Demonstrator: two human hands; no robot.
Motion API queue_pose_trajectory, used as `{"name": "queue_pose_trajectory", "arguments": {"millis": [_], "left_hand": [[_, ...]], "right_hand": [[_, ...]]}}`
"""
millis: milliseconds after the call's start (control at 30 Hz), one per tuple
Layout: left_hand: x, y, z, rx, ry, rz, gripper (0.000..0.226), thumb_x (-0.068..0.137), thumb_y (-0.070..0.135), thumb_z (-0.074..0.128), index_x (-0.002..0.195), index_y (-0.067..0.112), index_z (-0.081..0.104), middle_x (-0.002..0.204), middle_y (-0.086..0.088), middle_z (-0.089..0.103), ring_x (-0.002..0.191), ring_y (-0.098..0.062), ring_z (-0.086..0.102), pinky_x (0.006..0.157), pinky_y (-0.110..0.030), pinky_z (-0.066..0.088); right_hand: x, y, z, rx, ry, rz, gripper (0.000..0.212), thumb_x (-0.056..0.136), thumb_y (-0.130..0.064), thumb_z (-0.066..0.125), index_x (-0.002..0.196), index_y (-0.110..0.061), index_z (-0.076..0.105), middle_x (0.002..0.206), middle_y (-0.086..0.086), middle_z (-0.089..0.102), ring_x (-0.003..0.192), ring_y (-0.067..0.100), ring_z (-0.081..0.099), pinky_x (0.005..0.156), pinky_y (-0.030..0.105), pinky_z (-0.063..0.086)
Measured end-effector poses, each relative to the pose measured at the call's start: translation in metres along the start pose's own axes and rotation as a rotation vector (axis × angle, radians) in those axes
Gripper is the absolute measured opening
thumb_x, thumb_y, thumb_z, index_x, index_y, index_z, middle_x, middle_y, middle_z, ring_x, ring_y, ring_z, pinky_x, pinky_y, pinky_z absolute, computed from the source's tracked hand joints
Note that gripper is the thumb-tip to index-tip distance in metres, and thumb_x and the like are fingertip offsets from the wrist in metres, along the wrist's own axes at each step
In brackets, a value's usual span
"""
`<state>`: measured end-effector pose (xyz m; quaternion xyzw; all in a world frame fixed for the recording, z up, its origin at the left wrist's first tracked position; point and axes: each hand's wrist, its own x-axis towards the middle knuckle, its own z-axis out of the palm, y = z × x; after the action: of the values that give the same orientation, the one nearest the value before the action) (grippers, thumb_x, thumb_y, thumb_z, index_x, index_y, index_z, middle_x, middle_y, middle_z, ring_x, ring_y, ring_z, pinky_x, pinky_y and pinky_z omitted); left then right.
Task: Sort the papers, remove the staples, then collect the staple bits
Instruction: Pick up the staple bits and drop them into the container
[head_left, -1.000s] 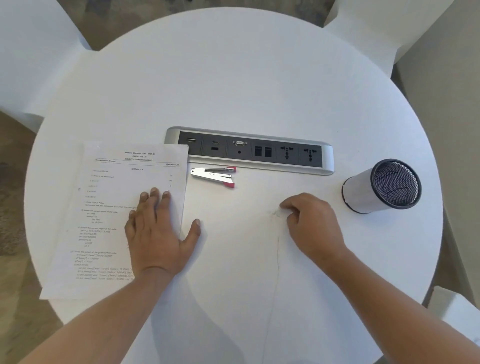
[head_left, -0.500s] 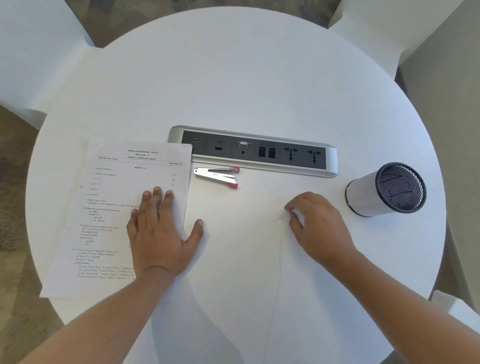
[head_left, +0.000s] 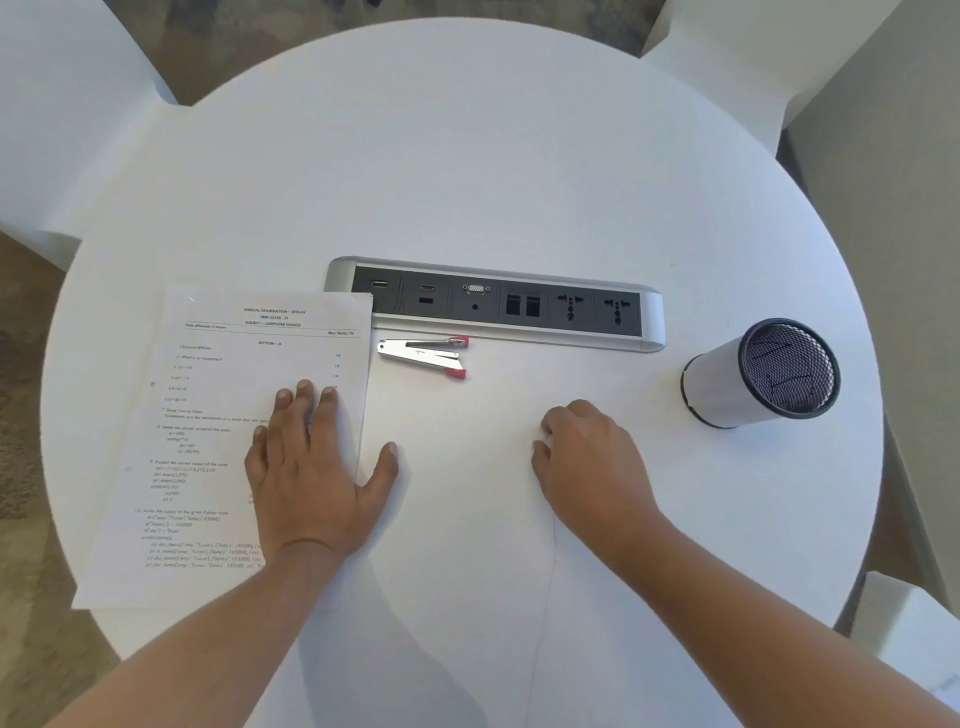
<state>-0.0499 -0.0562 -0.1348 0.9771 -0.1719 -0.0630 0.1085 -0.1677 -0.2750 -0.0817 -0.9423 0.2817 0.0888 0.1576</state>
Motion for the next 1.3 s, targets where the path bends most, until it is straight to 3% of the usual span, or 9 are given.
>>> {"name": "queue_pose_trajectory", "arguments": {"millis": [100, 200, 467, 633, 733, 867, 1000, 1167, 1300], "left_hand": [[0.000, 0.001, 0.000, 0.000, 0.000, 0.002, 0.084, 0.081, 0.067, 0.036, 0.146, 0.014, 0.039, 0.160, -0.011, 0.033, 0.152, -0.028, 0.022, 0.120, -0.050, 0.019], [-0.001, 0.000, 0.000, -0.001, -0.004, -0.002, 0.085, 0.080, 0.068, 0.036, 0.146, 0.014, 0.039, 0.160, -0.012, 0.033, 0.152, -0.029, 0.023, 0.119, -0.051, 0.019], [0.000, 0.000, -0.001, -0.014, -0.010, 0.000, 0.085, 0.080, 0.068, 0.037, 0.146, 0.014, 0.039, 0.160, -0.011, 0.033, 0.152, -0.029, 0.022, 0.120, -0.051, 0.019], [0.000, 0.000, -0.001, -0.013, -0.010, 0.006, 0.085, 0.080, 0.068, 0.037, 0.146, 0.014, 0.039, 0.160, -0.012, 0.033, 0.152, -0.029, 0.022, 0.119, -0.052, 0.020], [-0.001, 0.000, 0.000, 0.001, -0.011, 0.008, 0.086, 0.080, 0.068, 0.037, 0.146, 0.013, 0.040, 0.160, -0.012, 0.033, 0.151, -0.030, 0.023, 0.118, -0.053, 0.021], [0.001, 0.000, -0.002, -0.011, -0.016, 0.010, 0.087, 0.080, 0.069, 0.036, 0.147, 0.013, 0.040, 0.159, -0.013, 0.034, 0.151, -0.031, 0.023, 0.118, -0.053, 0.020], [-0.003, -0.004, -0.005, -0.016, -0.022, 0.017, 0.088, 0.079, 0.069, 0.035, 0.146, 0.011, 0.040, 0.159, -0.015, 0.035, 0.151, -0.032, 0.024, 0.117, -0.055, 0.022], [0.002, 0.005, -0.002, -0.033, 0.002, 0.033, 0.088, 0.078, 0.070, 0.036, 0.143, 0.011, 0.042, 0.156, -0.016, 0.037, 0.148, -0.035, 0.027, 0.114, -0.058, 0.025], [0.001, 0.001, -0.002, -0.020, -0.013, 0.017, 0.090, 0.078, 0.071, 0.036, 0.143, 0.010, 0.043, 0.155, -0.016, 0.038, 0.149, -0.035, 0.028, 0.115, -0.059, 0.025]], "right_hand": [[0.003, -0.004, 0.002, -0.046, -0.009, -0.022, 0.027, 0.069, 0.009, 0.060, 0.059, -0.013, 0.047, 0.060, 0.000, 0.041, 0.043, 0.015, 0.028, 0.040, 0.025, 0.017], [0.007, -0.008, -0.004, -0.099, -0.019, -0.057, 0.045, 0.068, 0.011, 0.056, 0.054, -0.018, 0.025, 0.056, -0.004, 0.025, 0.043, 0.011, 0.019, 0.041, 0.024, 0.008], [0.019, -0.002, -0.005, -0.083, -0.065, -0.004, 0.012, 0.077, -0.002, 0.054, 0.079, -0.012, 0.061, 0.075, 0.001, 0.060, 0.061, 0.024, 0.053, 0.056, 0.032, 0.045], [0.022, 0.020, -0.026, 0.869, -0.092, 0.545, 0.008, 0.066, 0.000, 0.069, 0.061, -0.005, 0.064, 0.062, 0.000, 0.063, 0.055, 0.016, 0.054, 0.051, 0.018, 0.043], [0.012, 0.030, -0.049, 1.418, -0.082, 0.735, 0.012, 0.076, 0.013, 0.066, 0.071, 0.002, 0.063, 0.066, 0.007, 0.057, 0.059, 0.013, 0.057, 0.055, 0.014, 0.052], [-0.005, 0.038, -0.090, 1.682, -0.002, 0.753, 0.018, 0.085, 0.012, 0.058, 0.073, -0.001, 0.062, 0.052, 0.000, 0.062, 0.045, 0.003, 0.059, 0.047, 0.011, 0.051], [-0.020, 0.057, -0.135, 1.562, 0.182, 0.626, 0.020, 0.085, 0.008, 0.059, 0.071, -0.004, 0.063, 0.050, -0.004, 0.063, 0.047, 0.002, 0.060, 0.050, 0.009, 0.050], [-0.015, 0.108, -0.159, 0.859, 0.486, 0.622, 0.018, 0.070, 0.001, 0.072, 0.060, -0.014, 0.071, 0.051, -0.004, 0.067, 0.058, 0.017, 0.063, 0.066, 0.030, 0.056], [-0.005, 0.127, -0.152, 0.524, 0.387, 0.591, 0.013, 0.076, -0.010, 0.073, 0.068, -0.021, 0.073, 0.061, -0.001, 0.070, 0.048, 0.009, 0.057, 0.051, 0.020, 0.042]]}}
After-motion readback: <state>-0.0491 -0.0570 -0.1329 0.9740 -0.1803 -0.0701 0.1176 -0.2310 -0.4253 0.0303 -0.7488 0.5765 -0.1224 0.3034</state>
